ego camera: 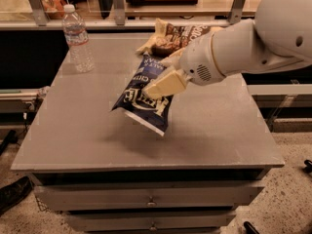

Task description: Move blue chip bag near water bottle

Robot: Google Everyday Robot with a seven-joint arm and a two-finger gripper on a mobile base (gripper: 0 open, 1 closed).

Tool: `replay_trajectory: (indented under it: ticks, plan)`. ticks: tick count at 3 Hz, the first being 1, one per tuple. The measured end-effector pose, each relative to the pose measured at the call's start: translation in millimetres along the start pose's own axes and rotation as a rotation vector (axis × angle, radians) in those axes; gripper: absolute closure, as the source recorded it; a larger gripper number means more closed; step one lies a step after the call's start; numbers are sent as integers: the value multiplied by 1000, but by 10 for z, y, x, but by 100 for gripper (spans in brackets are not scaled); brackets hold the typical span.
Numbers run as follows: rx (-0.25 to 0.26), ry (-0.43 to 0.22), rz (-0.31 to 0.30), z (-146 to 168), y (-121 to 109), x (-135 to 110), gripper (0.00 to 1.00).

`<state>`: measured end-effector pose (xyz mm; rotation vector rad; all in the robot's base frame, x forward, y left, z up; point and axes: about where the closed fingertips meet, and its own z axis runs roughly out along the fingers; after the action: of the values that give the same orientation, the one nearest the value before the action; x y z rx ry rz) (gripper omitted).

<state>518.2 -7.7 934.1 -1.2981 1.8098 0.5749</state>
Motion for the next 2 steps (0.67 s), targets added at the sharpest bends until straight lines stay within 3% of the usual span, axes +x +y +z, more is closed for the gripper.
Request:
replay_trajectory:
  ticks: [1, 2]
  plan:
    - [5, -51, 0, 136, -27, -67, 100]
    - [26, -139, 23, 390, -242, -218, 100]
